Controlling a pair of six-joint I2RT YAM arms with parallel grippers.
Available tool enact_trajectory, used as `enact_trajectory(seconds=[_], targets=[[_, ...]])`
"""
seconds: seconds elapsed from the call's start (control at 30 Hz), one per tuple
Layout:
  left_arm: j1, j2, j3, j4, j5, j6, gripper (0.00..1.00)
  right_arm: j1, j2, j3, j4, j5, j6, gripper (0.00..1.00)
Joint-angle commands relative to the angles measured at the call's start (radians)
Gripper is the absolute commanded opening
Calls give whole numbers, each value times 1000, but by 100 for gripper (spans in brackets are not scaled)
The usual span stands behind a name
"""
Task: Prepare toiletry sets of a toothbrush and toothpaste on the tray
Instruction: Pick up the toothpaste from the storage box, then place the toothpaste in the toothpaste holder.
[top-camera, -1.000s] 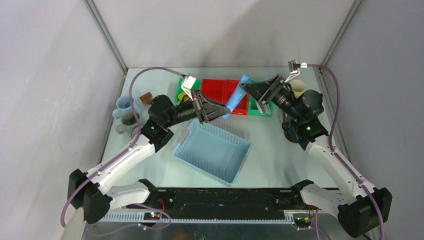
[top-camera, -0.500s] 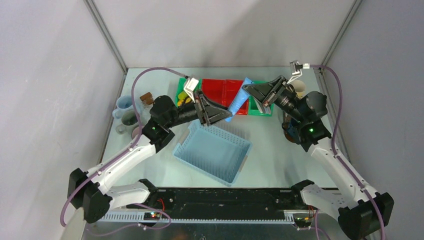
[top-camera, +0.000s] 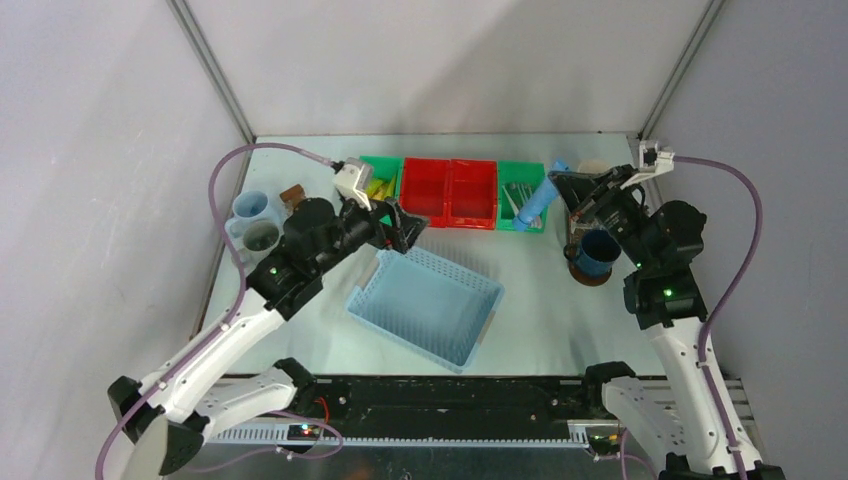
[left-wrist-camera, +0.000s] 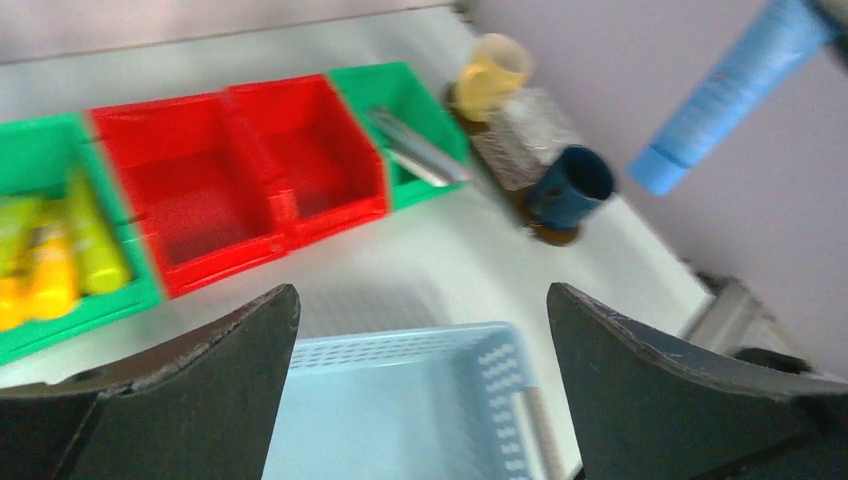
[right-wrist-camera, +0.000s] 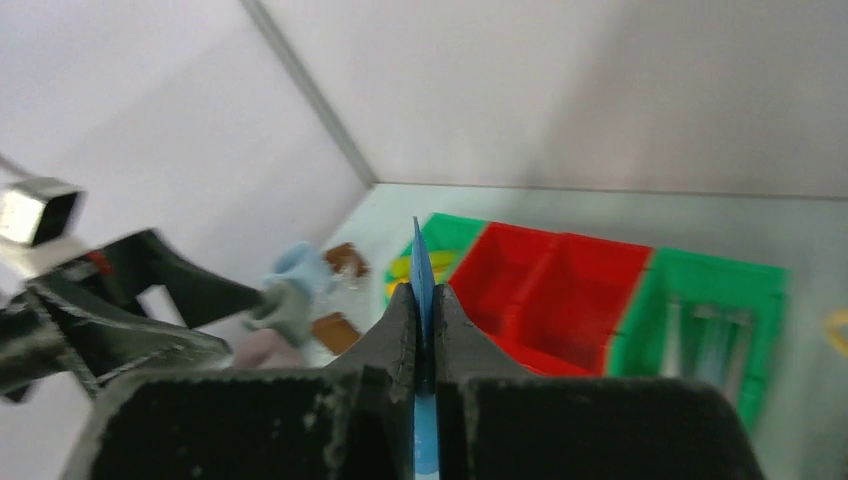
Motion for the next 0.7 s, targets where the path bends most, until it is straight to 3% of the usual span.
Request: enact_trajectory(seconds=[0.0,0.17,0.37,0.67], targets=[[-1,-60,46,-176,-336,149,100,-36,-30,34,-105,130,-197,0],[-1,-139,27,-211,-554,211,100,-73,-35,33,-132,280,-300,0],[9,-157,-8,-160,-722,318,100,-185,23,6,-56,288,-396,0],[147,-155,-39,-146,-676,317,100,-326,182,-83,249,305,-506,0]])
